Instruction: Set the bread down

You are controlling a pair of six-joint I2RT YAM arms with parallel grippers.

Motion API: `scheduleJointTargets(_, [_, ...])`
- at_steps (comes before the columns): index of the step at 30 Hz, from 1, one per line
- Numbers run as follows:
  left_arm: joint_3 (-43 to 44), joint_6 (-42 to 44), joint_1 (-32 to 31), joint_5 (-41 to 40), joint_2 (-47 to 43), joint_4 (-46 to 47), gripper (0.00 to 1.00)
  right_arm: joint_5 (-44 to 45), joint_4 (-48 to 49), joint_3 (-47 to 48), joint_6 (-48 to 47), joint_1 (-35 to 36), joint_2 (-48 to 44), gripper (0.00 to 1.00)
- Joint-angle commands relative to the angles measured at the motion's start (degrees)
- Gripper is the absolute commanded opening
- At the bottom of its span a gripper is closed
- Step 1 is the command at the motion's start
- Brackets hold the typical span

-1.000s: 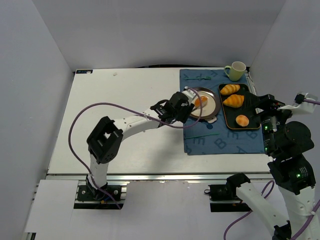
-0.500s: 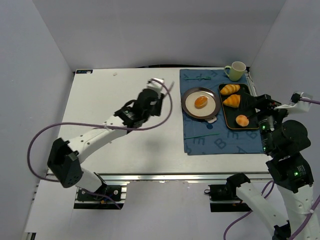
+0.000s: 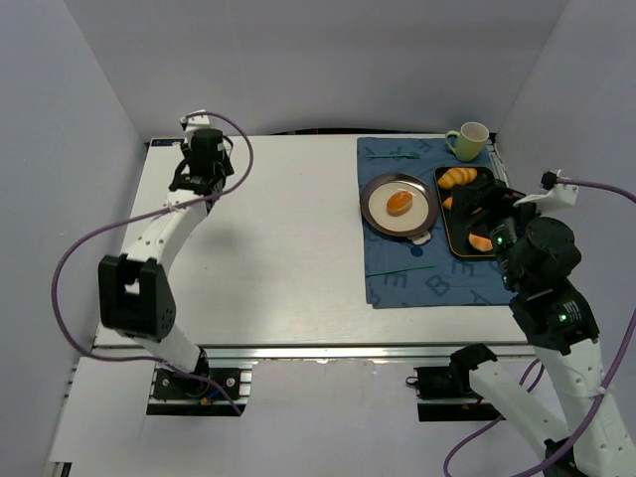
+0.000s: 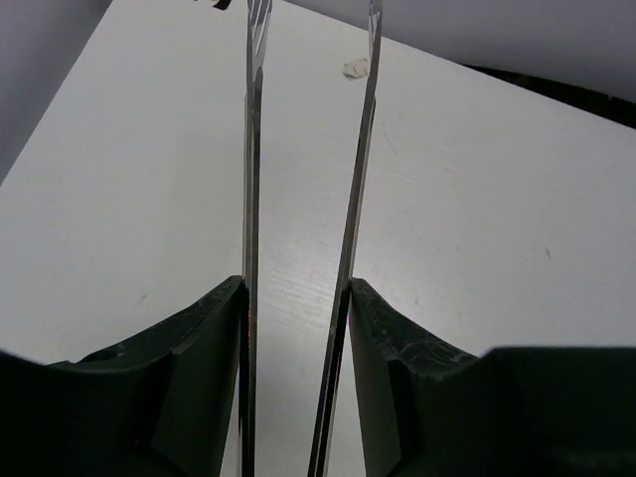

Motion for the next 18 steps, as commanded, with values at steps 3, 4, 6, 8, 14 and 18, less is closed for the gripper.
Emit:
scheduleJointTargets(3, [7.7, -3.9, 7.7, 1.9, 11.6, 4.9, 0.55, -0.4, 4.8, 0.4, -0.2, 0.2, 1.6, 0.85])
scheduleJointTargets(4, [9.2, -4.5, 9.4, 2.3, 13.7, 4.9, 0.55, -0.4, 4.9, 0.5, -0.4, 0.2, 2.2, 0.85])
scheduleJointTargets(6, [13.0, -4.8, 11.2, 2.4, 19.1, 5.4, 0.55, -0.5, 5.4, 0.4, -0.6, 0.2, 2.7, 0.84])
scheduleJointTargets(8, [15.1, -4.8, 11.9, 1.9, 22.3, 5.7, 0.55, -0.6, 5.6, 0.4, -0.9, 0.2, 3.5, 0.84])
scheduleJointTargets(14, [22.3, -5.9, 14.2, 2.0, 32.8, 7.4, 0.55, -0.9, 6.6, 0.4, -1.8, 0.2, 5.3, 0.84])
scheduleJointTargets(18, [24.7, -6.3, 15.2, 2.5, 37.3, 8.3, 0.55, -1.0, 6.6, 0.9, -2.9, 0.2, 6.8, 0.84])
